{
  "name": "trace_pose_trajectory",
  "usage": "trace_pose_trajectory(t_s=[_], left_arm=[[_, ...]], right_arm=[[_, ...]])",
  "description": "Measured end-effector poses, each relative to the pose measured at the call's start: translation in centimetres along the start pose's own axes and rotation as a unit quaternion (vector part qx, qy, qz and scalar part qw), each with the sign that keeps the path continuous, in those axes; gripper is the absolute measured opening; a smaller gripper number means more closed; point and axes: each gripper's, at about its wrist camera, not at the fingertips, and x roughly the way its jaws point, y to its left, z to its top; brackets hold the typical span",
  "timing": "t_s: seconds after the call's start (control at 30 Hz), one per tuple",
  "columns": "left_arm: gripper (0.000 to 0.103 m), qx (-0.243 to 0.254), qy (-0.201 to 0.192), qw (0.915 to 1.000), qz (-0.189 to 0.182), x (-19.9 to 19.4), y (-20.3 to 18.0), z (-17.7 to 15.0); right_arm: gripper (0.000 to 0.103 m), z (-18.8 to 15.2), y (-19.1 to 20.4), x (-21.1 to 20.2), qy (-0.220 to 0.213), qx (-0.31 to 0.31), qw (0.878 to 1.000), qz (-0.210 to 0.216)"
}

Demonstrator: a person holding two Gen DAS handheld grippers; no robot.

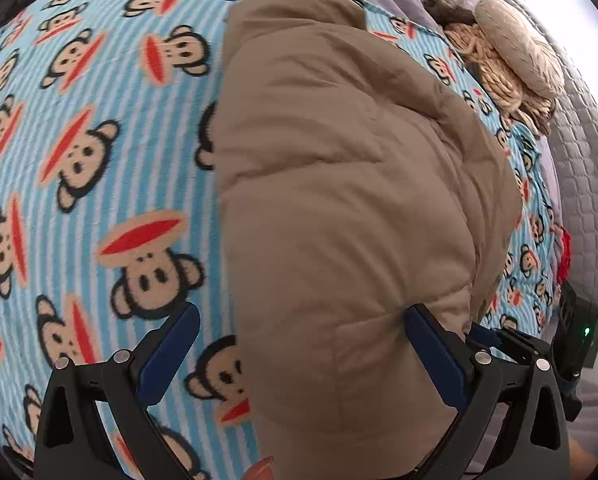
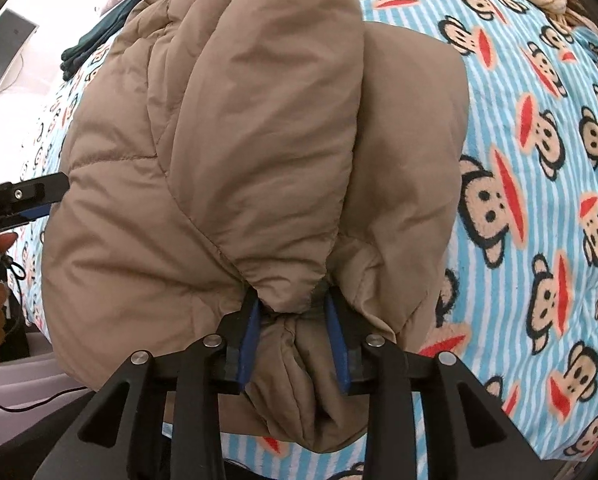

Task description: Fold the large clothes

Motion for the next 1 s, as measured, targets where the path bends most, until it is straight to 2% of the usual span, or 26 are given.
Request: trace_pose_trajectory(t_s=[0.1,0.13,0.17,0.2,0.23,0.3,0.43,0.6,0.73,0.87,1.0], left_arm=[[0.103,0.008,0.003,1.0000,-0.003,0.5,-0.4,0.6],[0.103,0.010,0.004,0.9999,-0.004,0.6,-0.6,0.7],[0.103,0.011,0.006,0.9999,-0.005,0.8,-0.8,0.9],[0.103,0.011,0.007,0.9999,-0.006,0.9,-0.8,0.9],[0.103,0.012,0.008,0.9999,-0.007,1.0,-0.8,1.0],[0.103,0.014,0.010,0.9998,-0.007,1.3,-0.9,1.1],[0.103,0.013,0.013,0.9998,-0.007,1.7,-1.2,1.4],[0.103,0.019,0.016,0.9997,-0.005,2.1,-1.6,1.7],[0.103,0.024,0.016,0.9996,-0.007,2.7,-1.8,2.1],[0.103,0.027,0.015,0.9994,-0.018,3.2,-1.3,2.4],[0.103,0.026,0.009,0.9993,-0.027,3.8,-1.3,2.7]], right_arm=[[0.046,0.4,-0.8,-1.1,0.000,0.017,1.000,0.018],[0.054,0.6,-1.3,-1.8,-0.004,0.025,0.999,0.031],[0.068,0.7,-1.7,-2.3,-0.009,0.030,0.999,0.043],[0.076,0.9,-2.2,-2.9,-0.015,0.037,0.998,0.057],[0.089,1.0,-2.6,-3.2,-0.020,0.042,0.997,0.064],[0.103,1.3,-3.7,-4.0,-0.036,0.052,0.995,0.083],[0.103,1.3,-5.5,-3.9,-0.048,0.071,0.991,0.103],[0.103,2.0,-8.5,-1.5,-0.020,0.103,0.988,0.110],[0.103,3.0,-10.9,0.2,0.004,0.121,0.981,0.151],[0.103,3.8,-11.2,1.9,0.027,0.114,0.972,0.206],[0.103,5.2,-10.4,3.7,0.047,0.100,0.970,0.217]])
